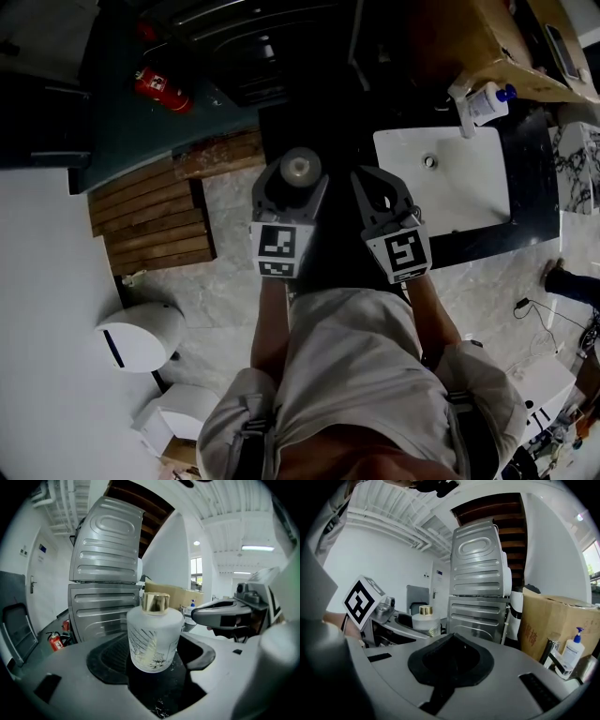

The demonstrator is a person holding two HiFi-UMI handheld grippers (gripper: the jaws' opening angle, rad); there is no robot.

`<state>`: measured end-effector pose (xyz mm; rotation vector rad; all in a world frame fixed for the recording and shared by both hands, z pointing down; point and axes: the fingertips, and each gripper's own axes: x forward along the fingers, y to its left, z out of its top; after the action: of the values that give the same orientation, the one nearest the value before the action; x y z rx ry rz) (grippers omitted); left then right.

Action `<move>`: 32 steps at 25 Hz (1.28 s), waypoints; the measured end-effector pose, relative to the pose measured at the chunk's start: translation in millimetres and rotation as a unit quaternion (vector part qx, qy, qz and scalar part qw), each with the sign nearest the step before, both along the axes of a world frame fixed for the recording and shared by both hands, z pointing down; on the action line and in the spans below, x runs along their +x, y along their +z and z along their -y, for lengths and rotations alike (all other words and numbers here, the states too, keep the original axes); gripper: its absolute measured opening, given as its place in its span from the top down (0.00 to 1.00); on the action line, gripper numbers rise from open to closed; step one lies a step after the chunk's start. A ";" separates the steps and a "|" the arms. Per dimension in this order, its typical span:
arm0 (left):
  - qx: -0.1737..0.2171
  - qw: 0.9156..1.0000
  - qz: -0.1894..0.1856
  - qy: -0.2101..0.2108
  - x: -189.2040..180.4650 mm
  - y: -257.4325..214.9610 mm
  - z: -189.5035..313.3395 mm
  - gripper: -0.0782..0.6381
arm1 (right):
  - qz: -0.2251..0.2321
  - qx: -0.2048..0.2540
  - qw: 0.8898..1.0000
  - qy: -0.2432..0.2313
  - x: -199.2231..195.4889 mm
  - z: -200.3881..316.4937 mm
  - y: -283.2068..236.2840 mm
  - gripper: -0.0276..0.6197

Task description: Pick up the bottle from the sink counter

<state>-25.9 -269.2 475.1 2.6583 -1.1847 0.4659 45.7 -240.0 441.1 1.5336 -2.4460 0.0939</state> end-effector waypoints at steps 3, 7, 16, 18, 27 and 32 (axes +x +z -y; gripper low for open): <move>0.010 1.000 -0.006 0.002 -5.0 -15.2 -6.6 0.45 | 0.005 0.005 1.000 0.001 -0.9 -3.5 -10.5 0.97; 0.023 1.000 -0.013 0.001 -11.7 -32.9 -14.0 0.45 | 0.006 0.019 1.000 -0.002 -1.3 -7.9 -26.2 0.97; 0.044 0.999 -0.026 -0.009 -24.7 -63.9 -26.4 0.45 | 0.007 0.036 0.999 -0.006 -2.0 -20.9 -51.4 0.97; 0.047 0.998 -0.028 -0.011 -27.1 -68.5 -29.3 0.45 | 0.007 0.038 0.999 -0.004 -1.8 -23.6 -54.2 0.97; 0.051 0.998 -0.030 -0.014 -30.8 -73.5 -34.8 0.45 | 0.002 0.031 0.999 -0.009 -6.8 -28.0 -55.8 0.97; 0.053 0.998 -0.029 -0.012 -30.1 -74.9 -35.1 0.45 | 0.001 0.033 0.999 -0.009 -7.5 -28.6 -57.6 0.97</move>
<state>-55.9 -234.1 400.3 2.7224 -1.2562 0.3283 38.2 -211.4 383.5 1.5385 -2.4873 0.0105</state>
